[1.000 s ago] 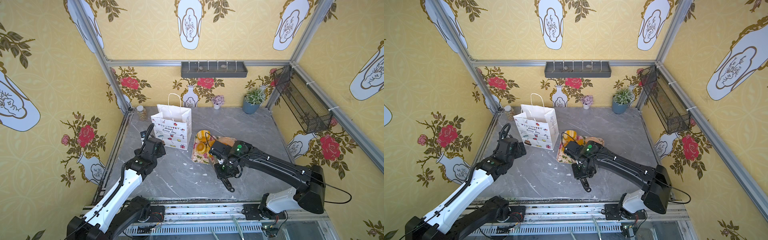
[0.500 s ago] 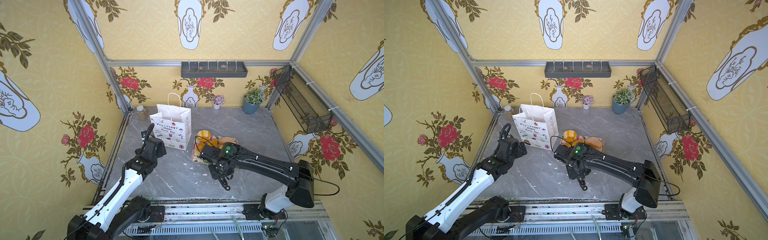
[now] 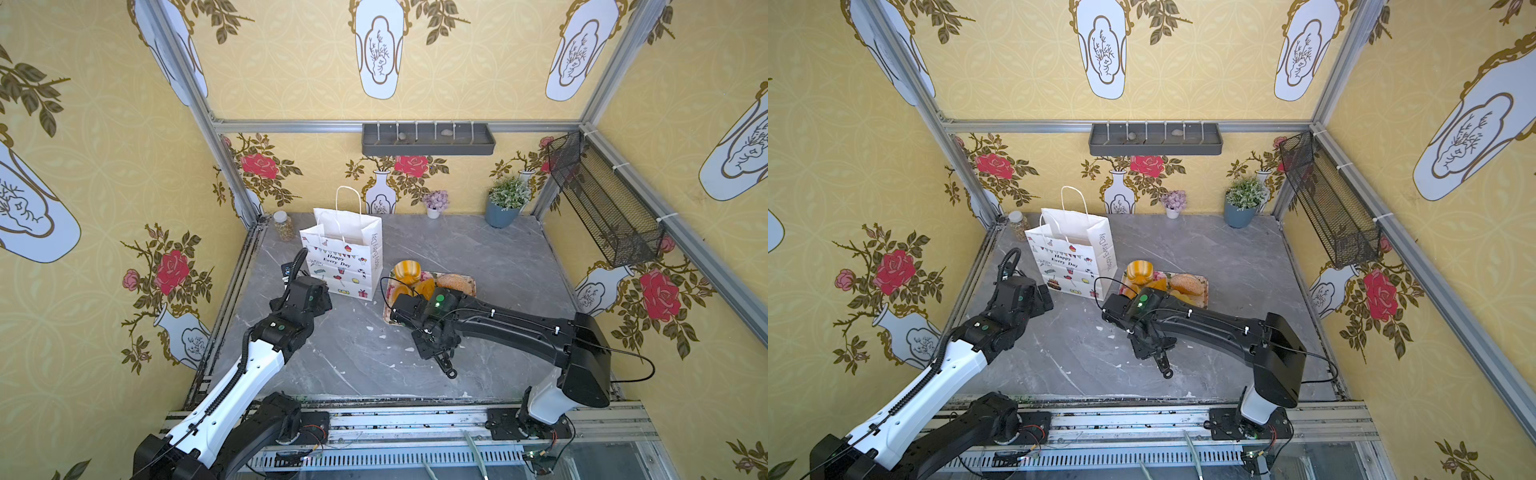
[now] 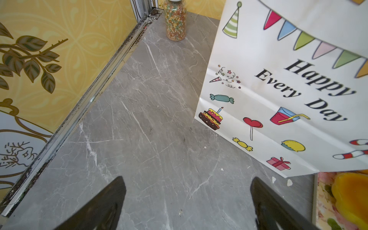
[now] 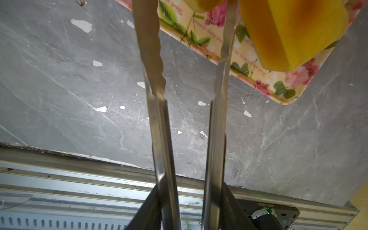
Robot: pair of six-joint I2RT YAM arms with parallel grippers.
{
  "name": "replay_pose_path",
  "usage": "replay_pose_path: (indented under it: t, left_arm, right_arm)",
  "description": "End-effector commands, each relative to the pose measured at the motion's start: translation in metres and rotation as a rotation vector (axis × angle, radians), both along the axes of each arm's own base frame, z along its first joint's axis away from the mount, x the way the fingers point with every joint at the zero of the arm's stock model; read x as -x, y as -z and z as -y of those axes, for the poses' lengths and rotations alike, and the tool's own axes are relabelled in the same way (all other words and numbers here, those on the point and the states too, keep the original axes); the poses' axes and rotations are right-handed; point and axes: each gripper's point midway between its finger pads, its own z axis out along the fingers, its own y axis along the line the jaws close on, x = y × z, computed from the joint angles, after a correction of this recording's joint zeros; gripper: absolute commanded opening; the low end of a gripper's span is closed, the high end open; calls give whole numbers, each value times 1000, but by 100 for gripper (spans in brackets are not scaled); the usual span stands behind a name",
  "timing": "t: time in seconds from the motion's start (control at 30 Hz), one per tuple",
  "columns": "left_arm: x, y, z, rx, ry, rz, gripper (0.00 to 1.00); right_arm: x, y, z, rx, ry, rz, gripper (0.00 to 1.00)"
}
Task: Pack bread into a paper bag
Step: Pick up the fake bread from the plate.
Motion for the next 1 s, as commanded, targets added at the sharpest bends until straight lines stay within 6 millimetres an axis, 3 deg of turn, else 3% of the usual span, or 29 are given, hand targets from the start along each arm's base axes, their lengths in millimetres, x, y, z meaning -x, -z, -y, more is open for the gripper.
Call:
replay_pose_path:
  t: [0.0,0.43,0.6,0.8,0.97]
  left_arm:
    - [-1,0,-1,0,-8,3,99]
    - [0,-2,-2,-1,-8,7,99]
    - [-1,-1,-1,0,-8,4,99]
    - [-4,-4,0,1,-6,7,99]
    - [-4,-5,1,2,-2,8,99]
  right_arm:
    - [-9,-1,8,70,-34,40,44]
    - [-12,10,28,139,3,14,39]
    - [-13,9,36,144,20,16,3]
    - [-19,-6,34,100,9,52,0]
    - [-23,-39,24,-21,-4,75,0]
